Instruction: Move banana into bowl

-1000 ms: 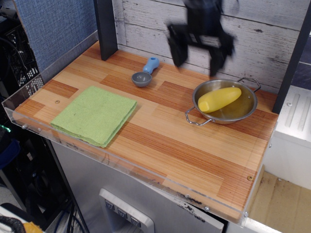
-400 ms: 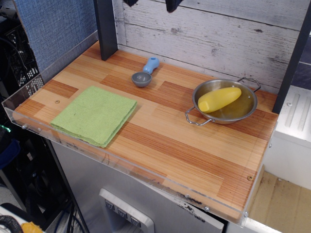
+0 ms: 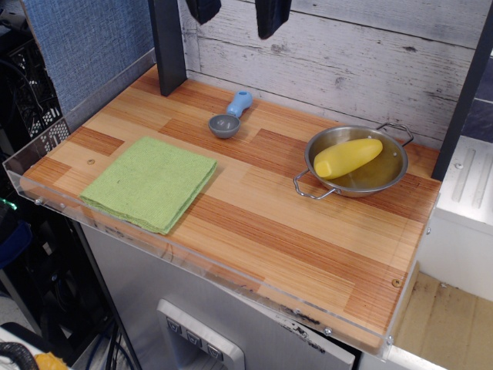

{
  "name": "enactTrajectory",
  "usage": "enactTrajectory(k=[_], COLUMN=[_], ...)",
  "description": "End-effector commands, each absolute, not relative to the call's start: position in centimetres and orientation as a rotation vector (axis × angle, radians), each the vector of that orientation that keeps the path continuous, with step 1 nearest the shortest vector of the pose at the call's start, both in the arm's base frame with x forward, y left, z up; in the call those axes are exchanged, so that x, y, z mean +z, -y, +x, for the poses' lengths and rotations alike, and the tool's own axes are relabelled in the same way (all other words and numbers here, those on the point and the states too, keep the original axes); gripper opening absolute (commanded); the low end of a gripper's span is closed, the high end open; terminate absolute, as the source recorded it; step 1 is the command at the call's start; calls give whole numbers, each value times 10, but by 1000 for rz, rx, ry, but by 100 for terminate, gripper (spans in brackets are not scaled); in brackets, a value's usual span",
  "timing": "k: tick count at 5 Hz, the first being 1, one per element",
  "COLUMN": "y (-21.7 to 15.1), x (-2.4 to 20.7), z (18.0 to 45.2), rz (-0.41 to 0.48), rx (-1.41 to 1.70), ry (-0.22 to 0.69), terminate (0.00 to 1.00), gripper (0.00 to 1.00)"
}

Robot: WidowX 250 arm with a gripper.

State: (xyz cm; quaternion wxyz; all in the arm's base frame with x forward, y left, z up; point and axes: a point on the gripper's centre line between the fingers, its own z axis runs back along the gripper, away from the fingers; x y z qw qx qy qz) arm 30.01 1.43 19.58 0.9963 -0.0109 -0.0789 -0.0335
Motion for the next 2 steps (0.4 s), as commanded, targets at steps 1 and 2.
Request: enactTrajectory(k=[1,2], y=[-16,-16], x=[204,204], z=[297,297], rz=[36,36], rx=[-57,-57], ry=[161,161], terminate=[0,100], gripper=[100,100])
